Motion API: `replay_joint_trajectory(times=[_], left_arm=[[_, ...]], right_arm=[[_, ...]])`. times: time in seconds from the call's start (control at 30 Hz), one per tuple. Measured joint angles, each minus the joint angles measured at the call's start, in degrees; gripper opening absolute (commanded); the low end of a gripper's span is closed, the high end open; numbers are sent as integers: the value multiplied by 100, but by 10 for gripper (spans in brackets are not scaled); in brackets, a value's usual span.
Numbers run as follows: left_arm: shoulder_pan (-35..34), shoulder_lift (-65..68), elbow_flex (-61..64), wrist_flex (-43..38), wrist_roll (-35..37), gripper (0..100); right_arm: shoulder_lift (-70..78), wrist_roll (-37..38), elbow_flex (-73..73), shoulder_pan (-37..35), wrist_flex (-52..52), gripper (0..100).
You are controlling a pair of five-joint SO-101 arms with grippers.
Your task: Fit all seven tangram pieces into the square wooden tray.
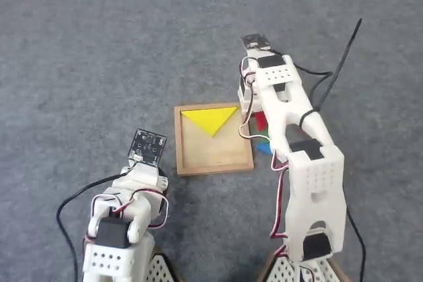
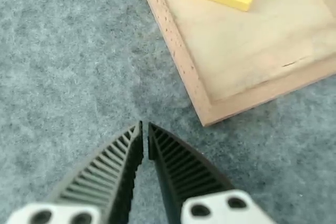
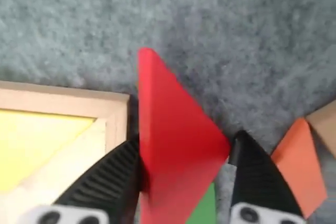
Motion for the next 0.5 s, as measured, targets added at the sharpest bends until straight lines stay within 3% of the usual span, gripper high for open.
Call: replay_joint_trajectory(times=[0.1,0.5], left_arm=[[0,0,0,0,0,19],[0,0,0,0,0,19]], right_arm=[[-132,0,0,-18,26,84],[-211,18,0,88,26,8]])
